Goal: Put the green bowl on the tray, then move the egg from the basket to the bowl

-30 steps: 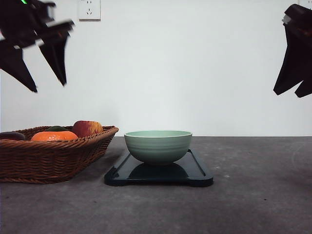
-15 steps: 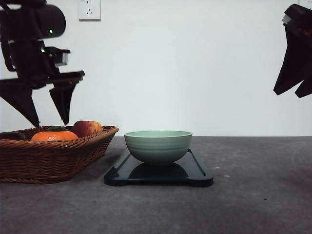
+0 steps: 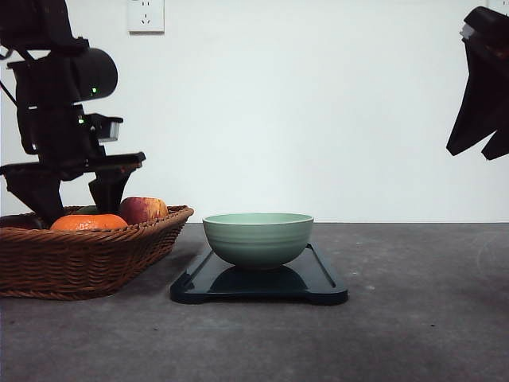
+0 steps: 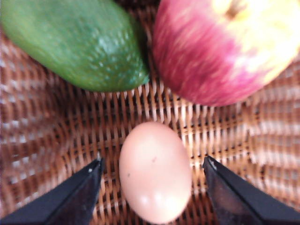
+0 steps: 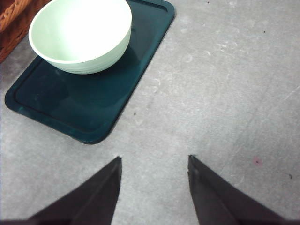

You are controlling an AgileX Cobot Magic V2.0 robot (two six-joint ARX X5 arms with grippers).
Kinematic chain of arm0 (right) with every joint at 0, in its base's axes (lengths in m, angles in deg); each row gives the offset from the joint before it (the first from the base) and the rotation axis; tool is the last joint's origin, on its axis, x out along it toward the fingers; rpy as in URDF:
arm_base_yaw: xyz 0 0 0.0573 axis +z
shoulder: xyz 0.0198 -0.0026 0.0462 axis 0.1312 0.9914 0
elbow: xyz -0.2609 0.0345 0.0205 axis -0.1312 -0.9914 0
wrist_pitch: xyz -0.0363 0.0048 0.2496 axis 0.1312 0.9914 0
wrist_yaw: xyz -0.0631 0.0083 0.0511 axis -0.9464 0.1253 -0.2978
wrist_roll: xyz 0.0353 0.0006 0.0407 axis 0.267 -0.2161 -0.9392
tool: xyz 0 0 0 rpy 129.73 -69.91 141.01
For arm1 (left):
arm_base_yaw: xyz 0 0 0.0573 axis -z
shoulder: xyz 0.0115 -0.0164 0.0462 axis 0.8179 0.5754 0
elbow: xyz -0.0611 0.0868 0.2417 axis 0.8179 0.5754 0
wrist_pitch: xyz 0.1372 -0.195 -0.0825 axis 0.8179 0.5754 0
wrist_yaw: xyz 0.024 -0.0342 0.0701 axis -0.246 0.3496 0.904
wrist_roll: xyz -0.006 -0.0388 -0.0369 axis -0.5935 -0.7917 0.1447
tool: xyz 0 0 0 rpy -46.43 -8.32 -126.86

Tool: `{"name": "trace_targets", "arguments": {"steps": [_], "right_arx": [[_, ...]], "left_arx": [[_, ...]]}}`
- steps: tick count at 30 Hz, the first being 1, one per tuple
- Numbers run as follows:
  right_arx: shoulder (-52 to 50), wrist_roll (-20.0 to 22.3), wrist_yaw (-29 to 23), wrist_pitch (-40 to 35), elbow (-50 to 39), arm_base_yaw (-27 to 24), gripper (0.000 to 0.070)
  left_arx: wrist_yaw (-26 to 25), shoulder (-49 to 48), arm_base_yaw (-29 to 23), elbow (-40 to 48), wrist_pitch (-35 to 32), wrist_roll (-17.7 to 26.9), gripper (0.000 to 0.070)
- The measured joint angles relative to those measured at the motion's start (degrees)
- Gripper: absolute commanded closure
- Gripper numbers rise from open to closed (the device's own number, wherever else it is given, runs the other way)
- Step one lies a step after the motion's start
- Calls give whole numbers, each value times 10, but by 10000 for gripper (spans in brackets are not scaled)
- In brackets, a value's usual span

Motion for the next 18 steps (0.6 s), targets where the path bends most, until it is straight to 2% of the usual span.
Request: {"name": "trace_targets", "arguments": {"steps": [6, 12, 18], "right_arx": [[0, 0, 0, 0, 0, 0, 420], [0, 0, 0, 0, 0, 0, 421], [0, 0, 0, 0, 0, 0, 421]], "left_arx": [[0, 11, 1, 0, -8, 0, 273], [0, 10, 2, 0, -6, 1, 432], [0, 11, 2, 0, -5, 1, 443]]}}
